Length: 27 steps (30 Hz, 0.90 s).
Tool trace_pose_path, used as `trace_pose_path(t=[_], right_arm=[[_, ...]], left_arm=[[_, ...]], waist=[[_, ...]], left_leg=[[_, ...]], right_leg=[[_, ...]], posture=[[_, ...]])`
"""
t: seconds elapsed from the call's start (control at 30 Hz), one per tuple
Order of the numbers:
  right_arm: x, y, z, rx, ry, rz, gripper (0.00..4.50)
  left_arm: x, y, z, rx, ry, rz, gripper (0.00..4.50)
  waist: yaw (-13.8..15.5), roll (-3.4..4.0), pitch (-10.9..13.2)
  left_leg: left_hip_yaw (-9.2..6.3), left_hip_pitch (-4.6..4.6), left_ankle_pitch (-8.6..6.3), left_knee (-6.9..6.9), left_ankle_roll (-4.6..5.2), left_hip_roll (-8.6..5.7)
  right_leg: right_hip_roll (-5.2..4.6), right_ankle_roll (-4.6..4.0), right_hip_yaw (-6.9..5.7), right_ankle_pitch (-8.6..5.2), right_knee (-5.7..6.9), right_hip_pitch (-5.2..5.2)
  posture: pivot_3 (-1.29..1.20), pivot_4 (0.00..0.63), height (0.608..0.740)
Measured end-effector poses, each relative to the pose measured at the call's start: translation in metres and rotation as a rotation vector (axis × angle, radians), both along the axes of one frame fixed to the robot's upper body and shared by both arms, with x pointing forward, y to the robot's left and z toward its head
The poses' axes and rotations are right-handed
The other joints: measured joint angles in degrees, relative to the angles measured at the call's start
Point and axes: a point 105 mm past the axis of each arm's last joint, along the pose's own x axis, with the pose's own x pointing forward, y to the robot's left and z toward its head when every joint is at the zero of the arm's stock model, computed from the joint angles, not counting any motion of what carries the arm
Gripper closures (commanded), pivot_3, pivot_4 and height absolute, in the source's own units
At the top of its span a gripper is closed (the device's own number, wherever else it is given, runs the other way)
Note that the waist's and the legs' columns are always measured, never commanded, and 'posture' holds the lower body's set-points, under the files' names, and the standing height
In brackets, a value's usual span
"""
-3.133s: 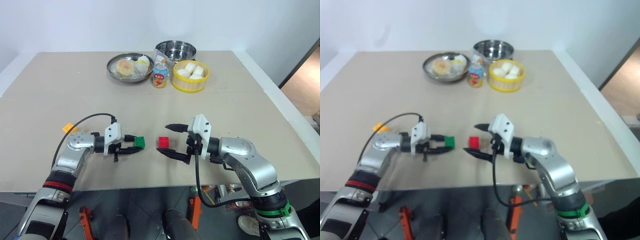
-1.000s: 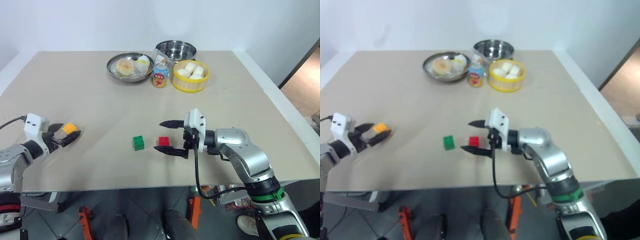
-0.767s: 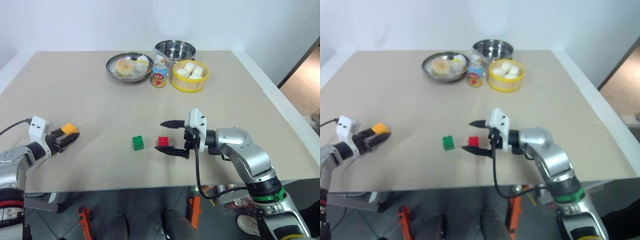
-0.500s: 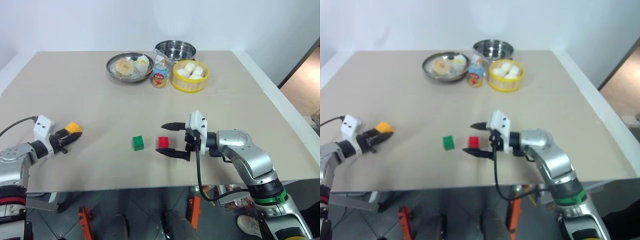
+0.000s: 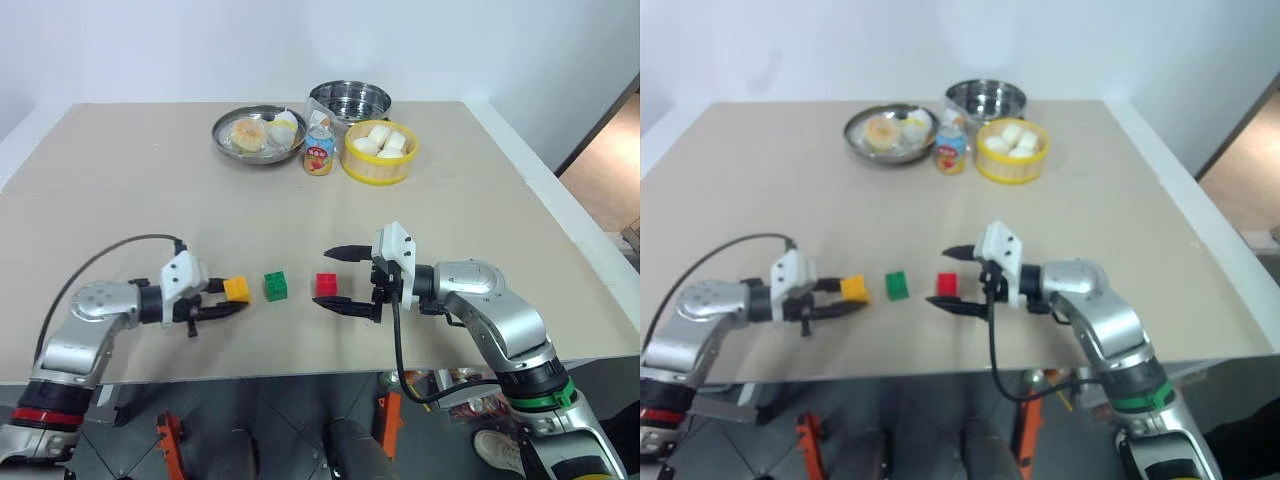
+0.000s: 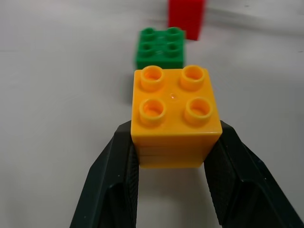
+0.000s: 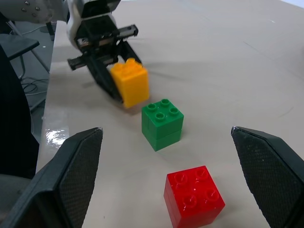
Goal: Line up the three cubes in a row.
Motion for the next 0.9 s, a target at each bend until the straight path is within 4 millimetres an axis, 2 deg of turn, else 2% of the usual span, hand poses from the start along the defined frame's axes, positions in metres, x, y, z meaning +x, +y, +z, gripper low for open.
trace_pose_path(t=[0.17, 0.33, 0.67, 0.9], right_arm=[[-0.002, -0.001, 0.000, -0.002, -0.005, -0.006, 0.00], [-0.002, -0.003, -0.002, -0.005, -0.004, -0.024, 0.00], [-0.002, -0.004, -0.002, -0.003, -0.012, -0.036, 0.00], [-0.003, -0.004, -0.001, -0.004, -0.012, -0.033, 0.00]], left_arm=[[0.005, -0.003, 0.000, 0.039, -0.016, -0.052, 3.18], [0.010, 0.003, -0.002, 0.051, -0.003, -0.048, 3.18], [0.008, 0.028, 0.003, 0.087, 0.000, -0.017, 3.18], [0.006, 0.029, 0.000, 0.089, 0.001, -0.021, 3.18]], waist=[[-0.05, 0.00, 0.00], [-0.03, 0.00, 0.00], [-0.02, 0.00, 0.00], [-0.01, 0.00, 0.00]], left_leg=[[0.01, 0.00, 0.00, 0.00, 0.00, 0.00], [-0.01, -0.01, 0.00, 0.00, 0.00, 0.00], [0.00, -0.01, 0.00, 0.00, 0.01, 0.01], [-0.01, 0.00, 0.00, 0.00, 0.01, 0.01]], right_leg=[[0.00, 0.03, 0.02, 0.01, 0.00, 0.00], [0.00, 0.04, 0.00, 0.00, 0.00, 0.00], [0.00, -0.02, 0.01, -0.03, 0.00, 0.00], [0.01, 0.01, 0.00, -0.02, 0.01, 0.00]], posture=[[0.00, 0.150, 0.740], [0.00, 0.150, 0.740], [0.00, 0.150, 0.740], [0.00, 0.150, 0.740]])
